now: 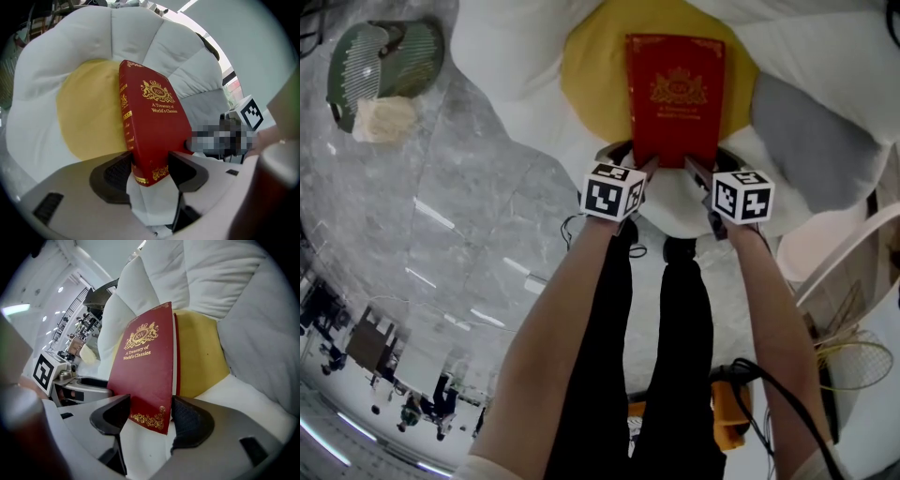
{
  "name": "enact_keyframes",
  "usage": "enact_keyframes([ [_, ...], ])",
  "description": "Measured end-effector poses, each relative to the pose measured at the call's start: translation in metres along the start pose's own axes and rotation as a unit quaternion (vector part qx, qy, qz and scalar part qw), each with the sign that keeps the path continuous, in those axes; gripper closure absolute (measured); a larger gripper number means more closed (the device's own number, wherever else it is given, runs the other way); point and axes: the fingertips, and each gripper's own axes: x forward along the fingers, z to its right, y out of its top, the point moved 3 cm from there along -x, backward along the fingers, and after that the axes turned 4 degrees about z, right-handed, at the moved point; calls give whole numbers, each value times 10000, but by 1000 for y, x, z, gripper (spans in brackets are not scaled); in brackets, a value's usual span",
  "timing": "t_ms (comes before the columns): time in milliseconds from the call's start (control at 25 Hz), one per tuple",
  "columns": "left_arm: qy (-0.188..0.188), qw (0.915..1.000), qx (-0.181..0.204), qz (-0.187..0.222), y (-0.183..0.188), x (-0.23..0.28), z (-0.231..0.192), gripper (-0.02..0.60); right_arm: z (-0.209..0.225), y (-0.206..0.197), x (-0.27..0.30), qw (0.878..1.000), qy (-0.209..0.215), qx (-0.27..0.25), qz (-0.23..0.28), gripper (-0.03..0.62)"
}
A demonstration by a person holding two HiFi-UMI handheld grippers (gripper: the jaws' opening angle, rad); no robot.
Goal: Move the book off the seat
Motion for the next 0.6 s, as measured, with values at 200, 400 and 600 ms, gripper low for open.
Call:
enact_keyframes([
  [200, -6, 9999, 142, 54, 9, -13, 6, 336, -9, 3, -11, 9998, -5, 167, 141, 303],
  [400, -16, 9994, 332, 74, 18, -35, 18, 336, -23, 11, -30, 9997, 53, 121, 196, 303],
  [600, -23, 9992, 364, 147, 28, -62, 47, 336, -35, 21, -68, 9995, 41, 62, 310, 303],
])
